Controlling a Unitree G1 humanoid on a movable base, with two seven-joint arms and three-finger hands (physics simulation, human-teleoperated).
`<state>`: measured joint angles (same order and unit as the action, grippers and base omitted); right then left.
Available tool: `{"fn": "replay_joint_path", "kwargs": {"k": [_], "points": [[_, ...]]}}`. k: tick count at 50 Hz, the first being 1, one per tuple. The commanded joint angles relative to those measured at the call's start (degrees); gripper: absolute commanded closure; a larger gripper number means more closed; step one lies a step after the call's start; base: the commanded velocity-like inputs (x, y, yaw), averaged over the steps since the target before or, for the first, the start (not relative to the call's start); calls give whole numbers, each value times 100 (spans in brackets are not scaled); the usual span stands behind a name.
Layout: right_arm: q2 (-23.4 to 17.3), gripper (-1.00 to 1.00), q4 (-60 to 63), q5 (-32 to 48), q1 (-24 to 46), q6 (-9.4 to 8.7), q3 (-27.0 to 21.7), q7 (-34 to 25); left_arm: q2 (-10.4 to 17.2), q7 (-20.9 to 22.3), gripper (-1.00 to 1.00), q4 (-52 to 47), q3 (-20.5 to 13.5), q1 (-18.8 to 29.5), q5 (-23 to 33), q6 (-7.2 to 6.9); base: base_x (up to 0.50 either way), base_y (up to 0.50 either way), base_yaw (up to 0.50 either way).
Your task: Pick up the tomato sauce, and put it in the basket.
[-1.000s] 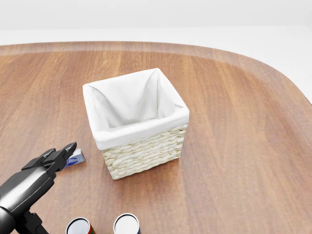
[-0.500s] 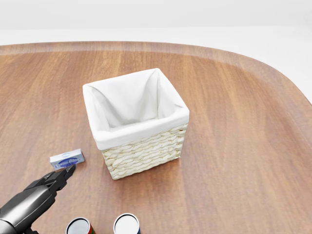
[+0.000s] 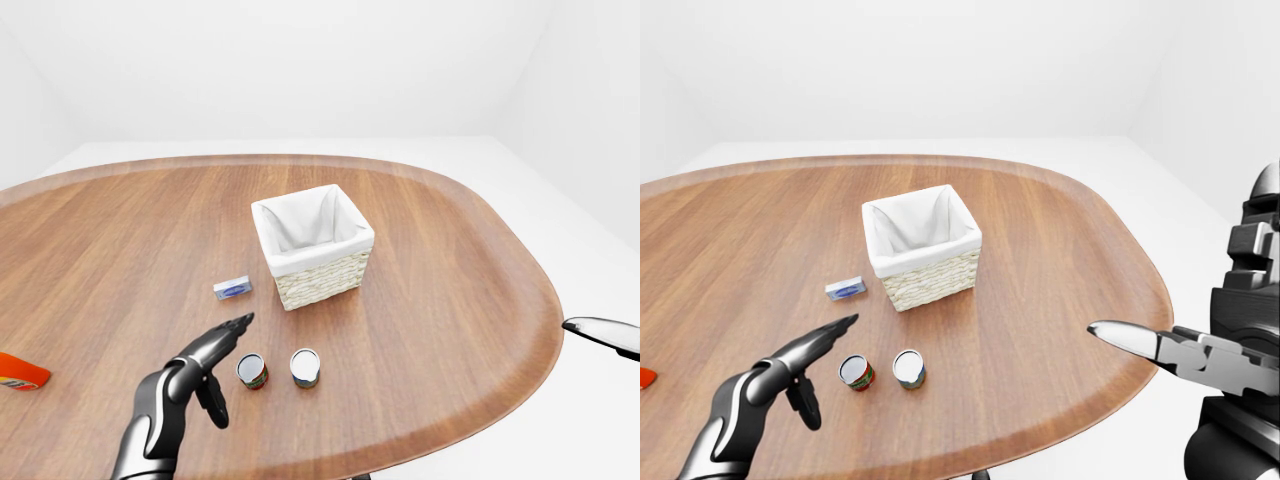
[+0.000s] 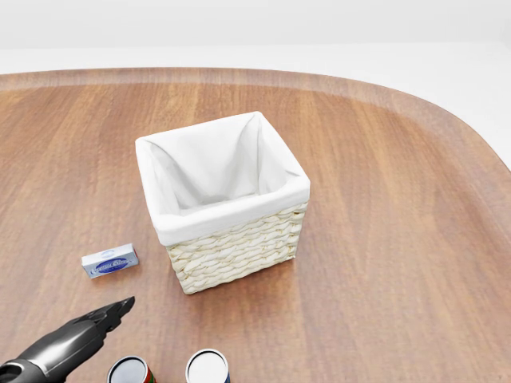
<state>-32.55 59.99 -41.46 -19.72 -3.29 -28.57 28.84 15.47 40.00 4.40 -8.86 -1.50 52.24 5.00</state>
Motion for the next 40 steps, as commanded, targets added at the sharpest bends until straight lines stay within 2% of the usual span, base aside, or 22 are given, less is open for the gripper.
{"fn": "replay_joint_path", "kwargs": {"k": [1,3,20,40], "points": [[1,-100,0,-9,-5,-3,-10,1,24,0,-100,449,105,170,65,0,0,0,0],[42,-100,0,25,39,-58,7,-19,34,0,-100,564,141,204,82,0,0,0,0],[34,-100,0,14,-21,11,-2,-30,19,0,-100,700,329,459,110,0,0,0,0],[100,-100,0,18,-13,-19,-33,-81,-69,0,-100,660,474,554,145,0,0,0,0]]}}
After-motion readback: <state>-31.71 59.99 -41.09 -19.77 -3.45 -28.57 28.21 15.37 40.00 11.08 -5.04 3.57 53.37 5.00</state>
